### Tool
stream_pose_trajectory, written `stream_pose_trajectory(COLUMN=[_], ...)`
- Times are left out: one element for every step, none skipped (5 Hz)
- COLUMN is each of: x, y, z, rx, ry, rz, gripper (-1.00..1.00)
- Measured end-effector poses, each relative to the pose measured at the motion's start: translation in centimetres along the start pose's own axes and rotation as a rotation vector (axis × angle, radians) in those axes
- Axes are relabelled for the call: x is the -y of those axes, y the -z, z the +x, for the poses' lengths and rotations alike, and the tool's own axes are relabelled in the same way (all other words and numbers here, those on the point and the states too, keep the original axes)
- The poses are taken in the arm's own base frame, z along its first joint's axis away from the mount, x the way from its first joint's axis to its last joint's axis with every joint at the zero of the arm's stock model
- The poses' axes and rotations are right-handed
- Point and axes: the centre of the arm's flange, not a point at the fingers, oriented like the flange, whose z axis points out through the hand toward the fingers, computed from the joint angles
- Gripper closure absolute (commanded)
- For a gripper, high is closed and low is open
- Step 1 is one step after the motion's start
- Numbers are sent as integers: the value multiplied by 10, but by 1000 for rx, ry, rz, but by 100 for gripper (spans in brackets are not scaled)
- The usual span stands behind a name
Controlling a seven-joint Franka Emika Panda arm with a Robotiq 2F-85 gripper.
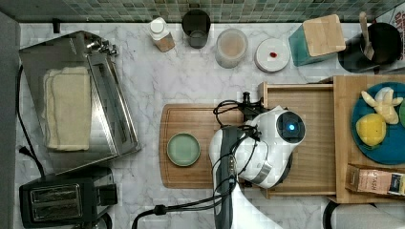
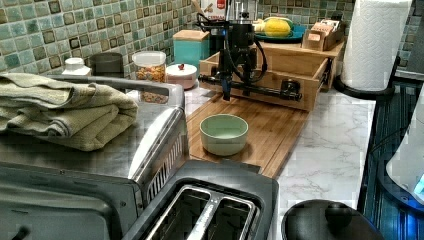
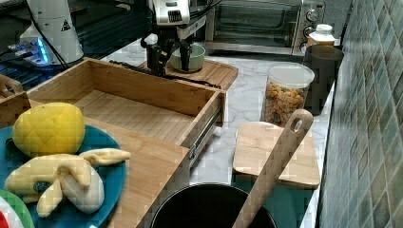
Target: Open the drawer.
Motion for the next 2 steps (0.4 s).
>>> stream_pose_trajectory(x=[-2,-2], y=[1,2], z=[0,0], rx=[-3,-3], ry=[-5,-10], rz=[1,6], gripper=[-100,-100])
